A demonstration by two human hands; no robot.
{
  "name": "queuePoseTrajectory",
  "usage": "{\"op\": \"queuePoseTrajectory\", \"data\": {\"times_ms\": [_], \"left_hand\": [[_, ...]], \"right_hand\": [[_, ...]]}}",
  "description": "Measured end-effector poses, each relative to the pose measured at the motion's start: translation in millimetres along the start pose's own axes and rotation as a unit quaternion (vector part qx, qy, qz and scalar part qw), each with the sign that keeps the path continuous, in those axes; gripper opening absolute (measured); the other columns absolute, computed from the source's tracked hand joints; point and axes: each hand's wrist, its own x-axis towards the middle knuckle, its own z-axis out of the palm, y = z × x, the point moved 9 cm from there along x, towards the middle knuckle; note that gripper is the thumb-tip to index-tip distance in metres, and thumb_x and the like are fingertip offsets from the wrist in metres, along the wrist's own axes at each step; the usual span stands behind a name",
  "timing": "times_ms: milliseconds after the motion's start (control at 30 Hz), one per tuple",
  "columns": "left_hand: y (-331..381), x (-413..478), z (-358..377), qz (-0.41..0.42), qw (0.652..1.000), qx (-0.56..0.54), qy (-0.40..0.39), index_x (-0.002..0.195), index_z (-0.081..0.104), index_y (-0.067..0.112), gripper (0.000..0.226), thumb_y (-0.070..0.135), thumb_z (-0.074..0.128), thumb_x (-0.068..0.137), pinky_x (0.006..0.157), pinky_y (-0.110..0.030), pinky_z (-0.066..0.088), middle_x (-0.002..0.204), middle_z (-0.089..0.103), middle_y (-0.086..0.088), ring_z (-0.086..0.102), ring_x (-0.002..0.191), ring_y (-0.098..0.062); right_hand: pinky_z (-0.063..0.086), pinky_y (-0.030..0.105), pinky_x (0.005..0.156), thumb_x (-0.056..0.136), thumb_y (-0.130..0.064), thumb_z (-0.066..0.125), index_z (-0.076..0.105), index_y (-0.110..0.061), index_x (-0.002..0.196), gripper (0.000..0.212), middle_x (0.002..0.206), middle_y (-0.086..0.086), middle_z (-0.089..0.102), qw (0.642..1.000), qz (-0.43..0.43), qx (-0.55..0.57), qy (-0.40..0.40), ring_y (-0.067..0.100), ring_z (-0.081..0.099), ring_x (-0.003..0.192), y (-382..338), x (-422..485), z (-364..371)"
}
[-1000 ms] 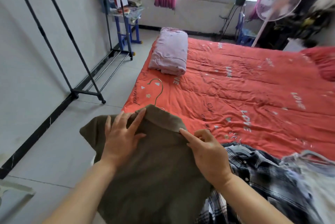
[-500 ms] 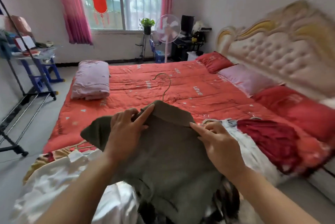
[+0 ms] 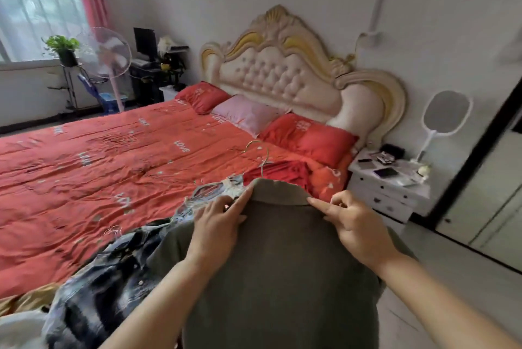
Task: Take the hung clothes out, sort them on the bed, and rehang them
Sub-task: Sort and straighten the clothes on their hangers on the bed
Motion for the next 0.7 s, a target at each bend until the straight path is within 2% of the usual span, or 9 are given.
{"op": "queuePoseTrajectory", "data": {"times_ms": [200, 300, 367, 467, 700], "left_hand": [[21.7, 55.4, 94.4, -0.002, 0.999, -0.014, -0.043, 0.138, 0.038, 0.036, 0.060, 0.031, 0.054, 0.081, 0.078, -0.043, 0.045, 0.094, 0.059, -0.004, 0.061, 0.082, -0.029], [21.4, 85.0, 135.3, -0.009, 0.998, -0.038, -0.056, 0.140, 0.036, 0.037, 0.060, 0.033, 0.052, 0.082, 0.083, -0.045, 0.043, 0.098, 0.059, -0.006, 0.059, 0.087, -0.031], [25.8, 104.3, 156.1, -0.001, 0.997, -0.039, -0.062, 0.141, 0.032, 0.039, 0.063, 0.033, 0.053, 0.082, 0.083, -0.045, 0.044, 0.098, 0.059, -0.005, 0.060, 0.086, -0.030], [28.8, 134.0, 186.9, 0.001, 0.997, -0.039, -0.063, 0.140, 0.031, 0.038, 0.064, 0.033, 0.055, 0.080, 0.080, -0.042, 0.045, 0.098, 0.060, -0.003, 0.062, 0.085, -0.027], [28.4, 201.7, 266.6, -0.026, 0.996, -0.039, -0.073, 0.144, 0.024, 0.039, 0.063, 0.032, 0.054, 0.088, 0.088, -0.042, 0.039, 0.106, 0.058, -0.004, 0.057, 0.096, -0.027]], "right_hand": [[0.042, 0.018, 0.060, 0.068, 0.009, 0.076, 0.066, -0.029, 0.115, 0.062, 0.078, -0.003, 0.053, 0.999, 0.031, -0.038, 0.001, 0.010, 0.046, 0.074, 89.7, 13.0, -0.1], [0.050, 0.031, 0.056, 0.068, 0.010, 0.075, 0.066, -0.029, 0.115, 0.062, 0.078, -0.002, 0.053, 0.998, 0.031, -0.049, -0.006, 0.010, 0.050, 0.070, 129.4, 28.9, 8.1], [0.051, 0.037, 0.053, 0.068, 0.011, 0.075, 0.066, -0.029, 0.116, 0.063, 0.079, -0.002, 0.053, 0.998, 0.031, -0.058, -0.006, 0.012, 0.053, 0.068, 156.8, 38.9, 13.5], [0.051, 0.039, 0.054, 0.067, 0.013, 0.074, 0.065, -0.029, 0.117, 0.065, 0.080, -0.003, 0.053, 0.997, 0.046, -0.061, -0.002, 0.011, 0.052, 0.070, 201.2, 53.5, 23.0], [0.051, 0.038, 0.054, 0.070, 0.009, 0.072, 0.064, -0.028, 0.117, 0.061, 0.080, -0.003, 0.053, 0.999, 0.027, -0.034, -0.023, 0.009, 0.051, 0.071, 303.0, 101.9, 60.6]]}}
